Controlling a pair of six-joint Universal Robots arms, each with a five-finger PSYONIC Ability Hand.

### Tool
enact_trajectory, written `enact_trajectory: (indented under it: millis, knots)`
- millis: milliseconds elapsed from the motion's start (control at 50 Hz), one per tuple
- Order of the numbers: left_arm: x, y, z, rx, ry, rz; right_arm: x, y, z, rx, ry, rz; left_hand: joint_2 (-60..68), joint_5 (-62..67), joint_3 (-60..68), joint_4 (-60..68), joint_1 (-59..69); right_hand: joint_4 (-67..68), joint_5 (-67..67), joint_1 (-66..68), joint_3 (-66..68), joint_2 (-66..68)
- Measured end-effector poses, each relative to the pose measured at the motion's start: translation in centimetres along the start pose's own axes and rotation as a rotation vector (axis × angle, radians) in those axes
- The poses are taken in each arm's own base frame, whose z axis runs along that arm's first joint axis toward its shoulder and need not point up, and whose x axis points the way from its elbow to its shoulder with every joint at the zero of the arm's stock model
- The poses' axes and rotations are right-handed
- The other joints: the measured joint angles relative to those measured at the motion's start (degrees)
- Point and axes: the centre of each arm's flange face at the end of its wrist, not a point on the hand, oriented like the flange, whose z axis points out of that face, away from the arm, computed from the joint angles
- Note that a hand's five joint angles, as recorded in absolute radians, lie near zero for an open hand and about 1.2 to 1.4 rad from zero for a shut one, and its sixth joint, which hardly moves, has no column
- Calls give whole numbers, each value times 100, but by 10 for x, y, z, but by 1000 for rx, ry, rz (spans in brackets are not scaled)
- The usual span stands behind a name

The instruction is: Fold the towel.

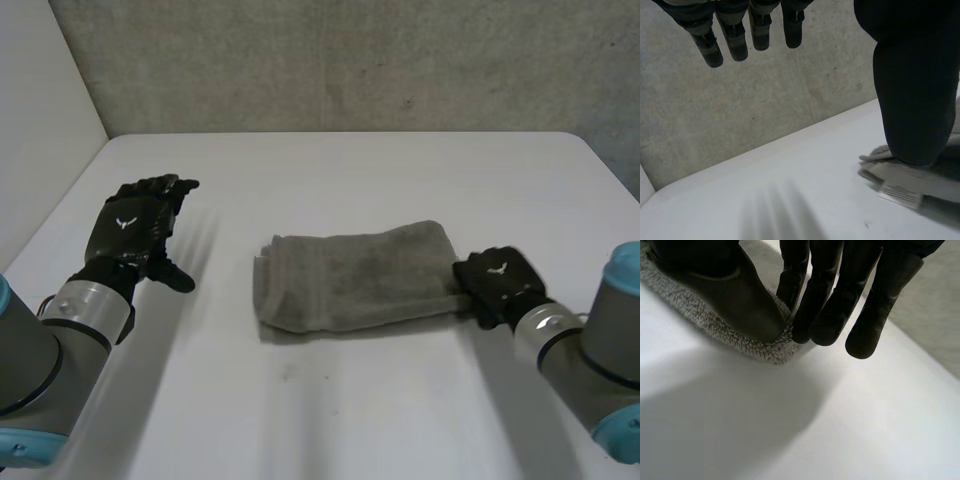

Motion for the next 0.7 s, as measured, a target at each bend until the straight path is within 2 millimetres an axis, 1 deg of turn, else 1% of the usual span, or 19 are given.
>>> enact_trajectory:
  millis: [40,80,160,200,240,280,300,320,340,380,440,480,520,580,620,640,660,680,700]
  knots:
    - [2,-4,-1,12,5,2,9,-6,-5,3,35,-26,0,0,0,0,0,0,0,0,0,0]
    - [6,-13,-2,43,16,6,17,-16,-11,12,70,-81,0,0,0,0,0,0,0,1,0,0]
    - [13,-34,-3,110,35,13,24,-34,-15,51,97,-198,0,0,0,0,0,0,0,26,0,0]
    - [15,-44,-3,144,43,16,22,-44,-15,80,96,-249,0,0,0,0,0,0,0,29,0,0]
    - [18,-55,-3,177,51,18,11,-58,-13,131,70,-302,0,0,0,0,0,0,25,43,0,0]
    - [21,-68,-1,216,62,18,-13,-76,-10,203,11,-350,0,0,0,0,0,0,60,57,0,0]
    - [22,-71,0,225,64,18,-21,-80,-9,223,-9,-361,0,0,0,0,0,0,65,58,0,0]
    - [25,-77,1,241,73,18,-41,-89,-8,264,-58,-380,0,0,0,0,0,0,65,58,0,0]
    - [26,-80,2,247,77,17,-49,-92,-7,280,-79,-386,0,0,0,0,0,0,65,57,0,0]
    - [32,-88,4,263,93,14,-83,-99,-8,335,-169,-408,0,0,0,0,0,0,66,58,1,0]
    - [39,-93,7,263,105,7,-121,-100,-11,383,-283,-427,0,0,0,-1,0,0,66,61,0,0]
    - [44,-94,10,251,109,-4,-149,-95,-17,407,-382,-439,0,0,0,-1,0,0,66,79,0,0]
    - [47,-93,12,237,109,-14,-166,-89,-21,417,-448,-445,0,0,0,-1,0,0,66,83,1,0]
    - [52,-90,15,215,110,-33,-178,-83,-27,417,-503,-445,0,0,0,-3,0,-48,16,52,-46,-29]
    - [57,-85,17,197,114,-49,-180,-81,-32,416,-520,-437,0,0,0,-1,0,-1349,-1316,-1291,-1341,-1309]
    - [59,-83,17,188,117,-57,-178,-82,-35,414,-521,-425,0,0,0,-1,0,-2400,-2411,-2361,-2511,-2505]
    - [62,-80,18,178,122,-65,-175,-84,-38,414,-514,-408,0,0,0,-1,0,-3420,-3497,-3301,-3424,-3432]
    - [63,-79,19,173,125,-69,-172,-86,-39,413,-508,-394,0,0,0,-1,0,-3984,-4104,-3971,-3986,-4000]
    - [67,-76,20,162,131,-78,-165,-89,-41,411,-494,-365,0,0,0,-1,0,-5158,-5253,-5028,-5168,-5191]
